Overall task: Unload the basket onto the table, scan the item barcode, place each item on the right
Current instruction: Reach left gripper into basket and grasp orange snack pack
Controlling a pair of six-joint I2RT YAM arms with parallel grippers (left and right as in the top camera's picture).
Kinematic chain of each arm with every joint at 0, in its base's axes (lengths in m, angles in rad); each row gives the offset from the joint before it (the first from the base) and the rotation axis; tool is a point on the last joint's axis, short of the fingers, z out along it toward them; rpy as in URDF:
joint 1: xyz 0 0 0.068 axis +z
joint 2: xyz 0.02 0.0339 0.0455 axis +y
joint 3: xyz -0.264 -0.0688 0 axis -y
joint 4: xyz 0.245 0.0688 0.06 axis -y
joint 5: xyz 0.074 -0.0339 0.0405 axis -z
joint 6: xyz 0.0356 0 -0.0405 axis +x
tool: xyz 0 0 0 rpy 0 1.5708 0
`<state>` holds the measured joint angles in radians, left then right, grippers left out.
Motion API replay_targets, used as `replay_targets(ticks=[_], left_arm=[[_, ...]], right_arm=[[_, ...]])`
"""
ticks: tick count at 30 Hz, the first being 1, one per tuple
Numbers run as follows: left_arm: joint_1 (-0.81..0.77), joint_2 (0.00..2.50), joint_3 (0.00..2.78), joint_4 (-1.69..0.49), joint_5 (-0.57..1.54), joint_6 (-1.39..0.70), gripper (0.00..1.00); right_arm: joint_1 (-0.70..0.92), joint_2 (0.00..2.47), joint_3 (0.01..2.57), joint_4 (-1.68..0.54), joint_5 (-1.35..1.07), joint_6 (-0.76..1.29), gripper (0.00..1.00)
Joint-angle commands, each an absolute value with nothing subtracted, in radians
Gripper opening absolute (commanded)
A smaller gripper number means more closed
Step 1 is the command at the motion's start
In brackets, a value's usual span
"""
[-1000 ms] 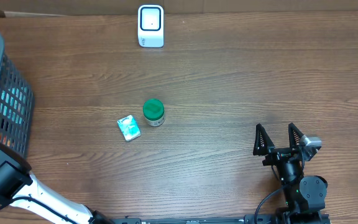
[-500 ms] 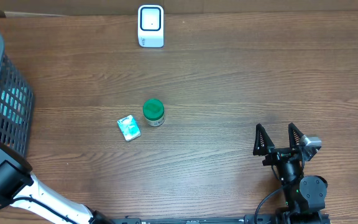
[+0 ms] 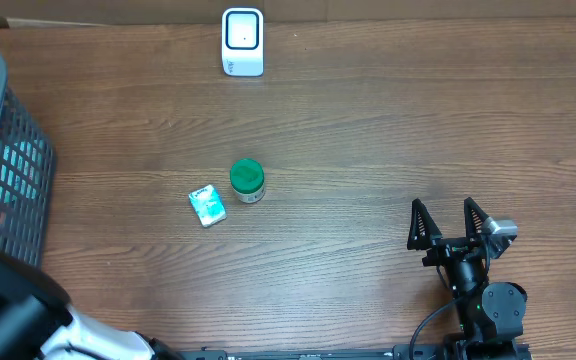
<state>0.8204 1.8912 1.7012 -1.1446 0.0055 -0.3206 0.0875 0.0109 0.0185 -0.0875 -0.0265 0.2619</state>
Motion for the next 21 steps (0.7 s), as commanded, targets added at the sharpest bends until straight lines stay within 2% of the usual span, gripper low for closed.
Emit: replay_targets(ticks=[1, 6, 10, 14, 21], left_arm=[[0.817, 1.626, 1.75, -1.111, 0.186, -0.356, 0.04], [0.817, 1.357, 1.75, -1.014, 0.185, -0.407, 0.04], [0.8, 1.235, 1.75, -1.01, 0.191, -0.432, 0.04], [0.674, 1.174, 1.749, -1.102, 0.212, -0.424, 0.04], [0.346, 1.208, 1.666, -1.203, 0.153, -0.381, 0.04]], right_arm=[[0.093, 0.004, 0.008, -0.081, -0.028, 0.262, 1.0], [0.093, 0.004, 0.008, -0.081, -0.028, 0.262, 1.0], [0.093, 0.004, 0.008, -0.081, -0.028, 0.262, 1.0], [0.093, 0.004, 0.008, -0.081, -0.028, 0.262, 1.0], [0.093, 0.004, 0.008, -0.081, -0.028, 0.262, 1.0]])
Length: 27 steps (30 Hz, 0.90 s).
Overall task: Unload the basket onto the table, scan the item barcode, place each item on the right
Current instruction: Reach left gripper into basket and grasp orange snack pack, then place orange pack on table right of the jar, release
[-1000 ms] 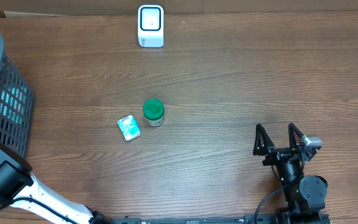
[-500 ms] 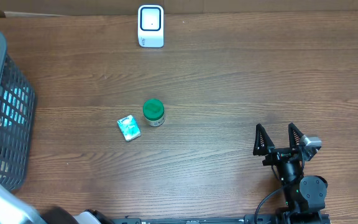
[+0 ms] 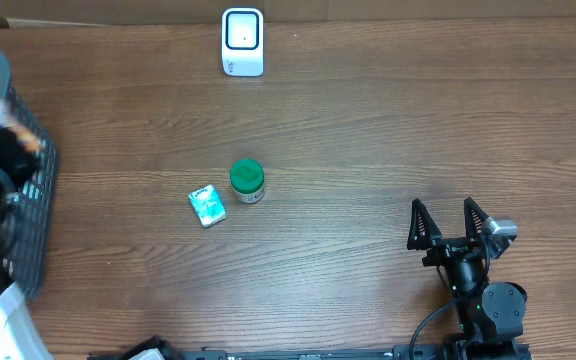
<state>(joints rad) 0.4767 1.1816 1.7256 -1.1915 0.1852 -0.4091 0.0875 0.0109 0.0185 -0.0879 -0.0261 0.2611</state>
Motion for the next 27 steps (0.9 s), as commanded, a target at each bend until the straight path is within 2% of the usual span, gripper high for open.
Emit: replay_targets(ticks=[1, 10, 16, 22, 27], left_arm=[[0.287, 1.216, 1.637, -1.201, 0.125, -0.383, 0.04], [-0.194, 1.349, 1.358, -1.031, -0.037, -0.508, 0.04], [-0.43, 1.523, 1.34, -0.931, -0.058, -0.521, 0.04], [-0.592, 1.634, 1.34, -0.864, -0.131, -0.551, 0.04], [-0.639, 1.709, 1.34, -0.839, -0.141, -0.603, 0.04]], right_arm=[[0.093, 0.004, 0.008, -0.081, -0.028, 0.262, 1.0], [0.093, 0.004, 0.008, -0.081, -0.028, 0.262, 1.0], [0.093, 0.004, 0.008, -0.081, -0.028, 0.262, 1.0], [0.093, 0.004, 0.008, -0.081, -0.028, 0.262, 1.0], [0.093, 0.004, 0.008, -0.081, -0.028, 0.262, 1.0]])
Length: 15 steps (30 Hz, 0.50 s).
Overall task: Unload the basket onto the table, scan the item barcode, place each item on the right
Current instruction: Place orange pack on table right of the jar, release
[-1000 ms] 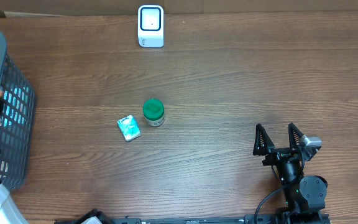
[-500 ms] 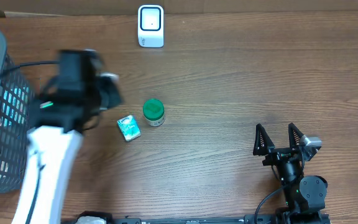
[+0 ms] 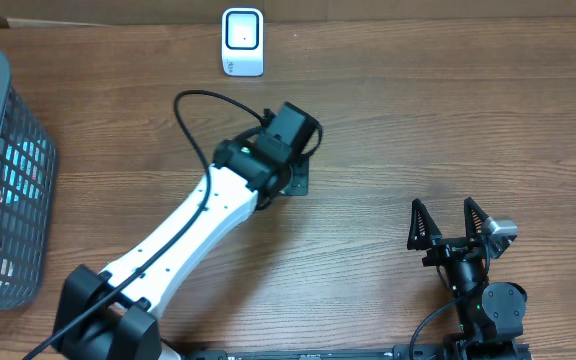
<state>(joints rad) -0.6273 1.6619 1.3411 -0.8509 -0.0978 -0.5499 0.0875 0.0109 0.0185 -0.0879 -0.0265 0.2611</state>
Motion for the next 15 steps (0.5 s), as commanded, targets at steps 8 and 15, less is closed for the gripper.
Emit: replay_targets(ticks=[8, 15], left_arm=[[-0.67, 1.871, 1.34, -0.781, -0.073, -0.603, 0.18], [-0.65, 1.85, 1.424, -0.834, -0.047, -0.605, 0.66]], right_arm=[[0.093, 0.004, 0.008, -0.081, -0.028, 0.262, 1.0], [0.093, 0.004, 0.008, -0.081, -0.028, 0.262, 1.0]])
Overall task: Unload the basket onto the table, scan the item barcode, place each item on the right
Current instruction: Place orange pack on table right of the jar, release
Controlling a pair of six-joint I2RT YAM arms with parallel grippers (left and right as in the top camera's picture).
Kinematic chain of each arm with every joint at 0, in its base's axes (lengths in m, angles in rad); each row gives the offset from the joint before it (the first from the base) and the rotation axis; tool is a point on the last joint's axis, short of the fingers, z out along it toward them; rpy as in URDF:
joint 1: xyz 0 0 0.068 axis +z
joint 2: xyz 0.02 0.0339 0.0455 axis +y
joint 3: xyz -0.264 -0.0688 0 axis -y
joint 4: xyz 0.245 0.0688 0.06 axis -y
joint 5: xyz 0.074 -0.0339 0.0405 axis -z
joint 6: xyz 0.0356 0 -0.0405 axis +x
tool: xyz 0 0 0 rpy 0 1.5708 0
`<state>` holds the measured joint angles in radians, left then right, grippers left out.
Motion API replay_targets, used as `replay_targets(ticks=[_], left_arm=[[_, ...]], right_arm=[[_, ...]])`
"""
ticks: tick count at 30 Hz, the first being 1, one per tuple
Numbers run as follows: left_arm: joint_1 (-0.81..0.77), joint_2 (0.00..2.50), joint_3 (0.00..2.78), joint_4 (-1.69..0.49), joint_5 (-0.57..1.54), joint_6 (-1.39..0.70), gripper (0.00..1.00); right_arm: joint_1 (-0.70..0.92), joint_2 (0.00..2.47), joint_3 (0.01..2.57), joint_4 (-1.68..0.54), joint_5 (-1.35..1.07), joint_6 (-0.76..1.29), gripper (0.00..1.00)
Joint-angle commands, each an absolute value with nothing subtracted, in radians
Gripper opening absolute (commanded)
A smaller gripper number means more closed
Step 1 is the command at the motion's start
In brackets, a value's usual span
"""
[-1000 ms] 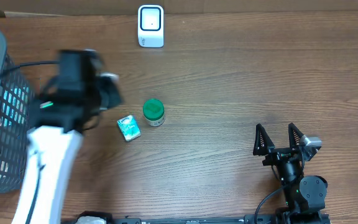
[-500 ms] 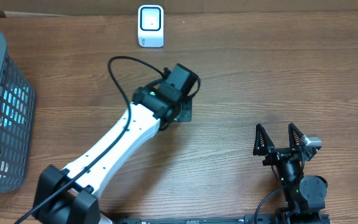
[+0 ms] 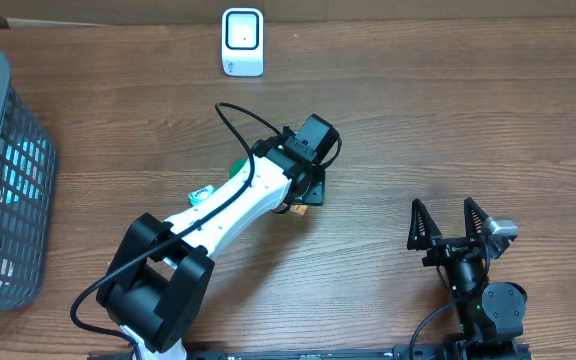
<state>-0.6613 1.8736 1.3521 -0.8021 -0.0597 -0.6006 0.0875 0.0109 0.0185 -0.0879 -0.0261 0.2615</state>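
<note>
My left arm reaches from the front left to mid-table. Its gripper [image 3: 300,202] points down at the wood, shut on a small orange-brown item [image 3: 293,209] of which only an edge shows at the fingertips. The white barcode scanner [image 3: 242,42] stands at the back edge, far behind that gripper. A green-lidded jar [image 3: 236,166] and a teal packet [image 3: 200,194] lie just left of the arm, both mostly hidden by it. My right gripper [image 3: 453,222] rests open at the front right, with nothing between its fingers.
A grey mesh basket [image 3: 3,150] holding several goods stands at the left edge. A black cable loops over the left arm's wrist. The right arm's base sits at the front right edge.
My left gripper has moved a little right and toward the front, and an orange-brown edge now shows at its tips. The jar and packet peek out beside the arm. The right arm is unchanged.
The left arm was first low at the front left beside the basket, then its gripper was over the basket with something orange near it. Later it was mid-table above the jar and packet, and now it sits slightly right of them. The right gripper stayed open throughout.
</note>
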Motion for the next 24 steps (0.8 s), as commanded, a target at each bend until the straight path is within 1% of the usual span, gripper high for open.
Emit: replay_targets(ticks=[1, 8, 13, 16, 18, 24], left_arm=[[-0.641, 1.841, 1.461, -0.865, -0.057, -0.601, 0.67], [-0.529, 1.728, 1.789, -1.119, -0.152, -0.546, 0.64], [-0.349, 1.606, 1.972, -1.264, -0.205, -0.488, 0.64], [-0.162, 1.52, 2.017, -1.329, -0.225, -0.466, 0.67], [-0.008, 1.471, 2.019, -1.343, -0.224, -0.447, 0.7], [0.446, 1.434, 2.016, -1.297, -0.239, -0.418, 0.73]], right_arm=[[0.093, 0.004, 0.008, -0.081, -0.028, 0.262, 1.0], [0.093, 0.004, 0.008, -0.081, -0.028, 0.262, 1.0], [0.093, 0.004, 0.008, -0.081, -0.028, 0.262, 1.0], [0.093, 0.004, 0.008, -0.081, -0.028, 0.262, 1.0], [0.093, 0.004, 0.008, -0.081, -0.028, 0.262, 1.0], [0.093, 0.004, 0.008, -0.081, -0.028, 0.262, 1.0]])
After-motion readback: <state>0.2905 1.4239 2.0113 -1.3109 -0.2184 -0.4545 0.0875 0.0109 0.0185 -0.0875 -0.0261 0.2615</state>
